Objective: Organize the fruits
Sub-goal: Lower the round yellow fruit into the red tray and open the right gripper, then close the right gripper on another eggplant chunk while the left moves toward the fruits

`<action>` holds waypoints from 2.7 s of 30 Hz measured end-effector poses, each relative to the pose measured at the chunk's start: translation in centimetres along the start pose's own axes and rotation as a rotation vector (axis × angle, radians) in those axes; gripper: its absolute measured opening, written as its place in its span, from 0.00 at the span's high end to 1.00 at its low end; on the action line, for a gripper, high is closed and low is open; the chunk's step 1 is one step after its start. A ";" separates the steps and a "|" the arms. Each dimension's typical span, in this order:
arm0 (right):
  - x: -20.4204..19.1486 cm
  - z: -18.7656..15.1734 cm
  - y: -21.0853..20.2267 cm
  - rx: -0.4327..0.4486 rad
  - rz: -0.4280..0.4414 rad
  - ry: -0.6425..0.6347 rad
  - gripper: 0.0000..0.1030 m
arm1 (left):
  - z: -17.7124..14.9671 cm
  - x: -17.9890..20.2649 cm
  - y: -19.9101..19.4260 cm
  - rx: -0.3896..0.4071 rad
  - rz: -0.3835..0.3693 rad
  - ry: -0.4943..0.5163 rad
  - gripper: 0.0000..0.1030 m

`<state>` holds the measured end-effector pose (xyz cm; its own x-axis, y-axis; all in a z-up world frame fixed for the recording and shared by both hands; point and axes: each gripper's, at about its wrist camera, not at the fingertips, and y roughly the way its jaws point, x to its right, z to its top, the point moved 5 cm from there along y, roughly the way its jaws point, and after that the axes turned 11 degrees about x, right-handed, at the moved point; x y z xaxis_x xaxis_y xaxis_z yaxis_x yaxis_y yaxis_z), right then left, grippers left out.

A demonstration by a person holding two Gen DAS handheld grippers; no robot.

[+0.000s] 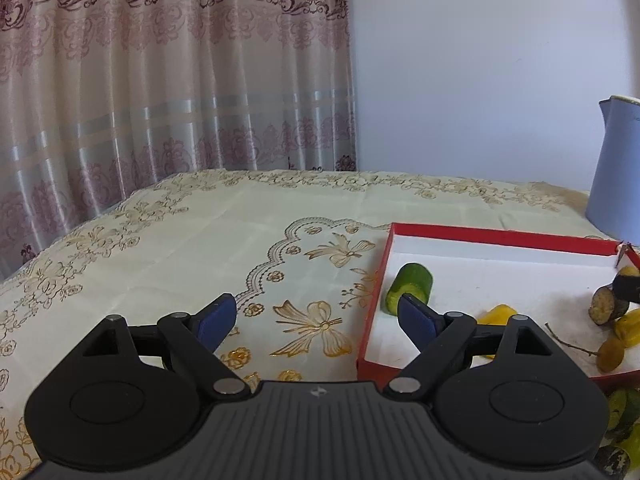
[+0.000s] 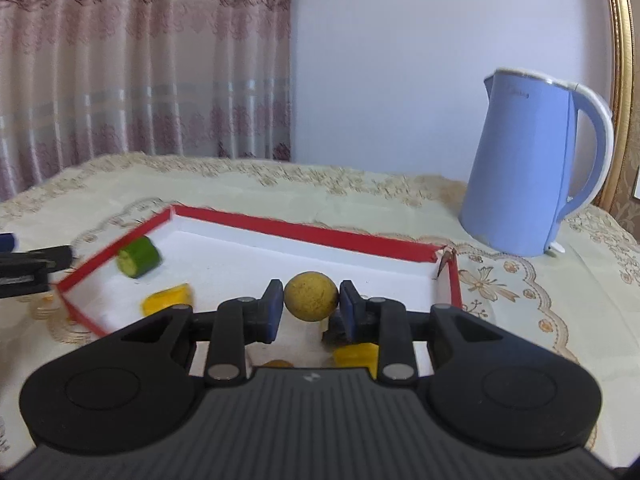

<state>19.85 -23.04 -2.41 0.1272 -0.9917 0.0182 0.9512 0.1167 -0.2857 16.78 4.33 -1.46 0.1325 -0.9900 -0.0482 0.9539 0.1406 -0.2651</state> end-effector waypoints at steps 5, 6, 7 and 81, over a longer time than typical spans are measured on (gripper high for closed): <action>-0.2 0.3 -2.4 0.045 -0.005 -0.011 0.60 | -0.1 -0.5 0.4 -0.025 -0.014 -0.031 0.14; -0.3 0.4 -3.2 0.057 0.000 -0.009 0.60 | -0.1 -0.5 0.4 -0.027 -0.019 -0.033 0.14; -0.3 0.5 -4.2 0.070 0.006 -0.005 0.60 | -0.1 -0.5 0.4 -0.029 -0.024 -0.034 0.15; 3.3 -7.0 -14.5 0.049 -0.151 0.157 0.00 | -5.8 9.1 -8.8 0.032 -0.517 0.457 0.21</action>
<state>4.48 -28.43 -4.95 -0.0595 -0.9939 -0.0928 0.9691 -0.0352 -0.2441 8.01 -5.90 -5.18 -0.4618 -0.8251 -0.3256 0.8723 -0.3559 -0.3355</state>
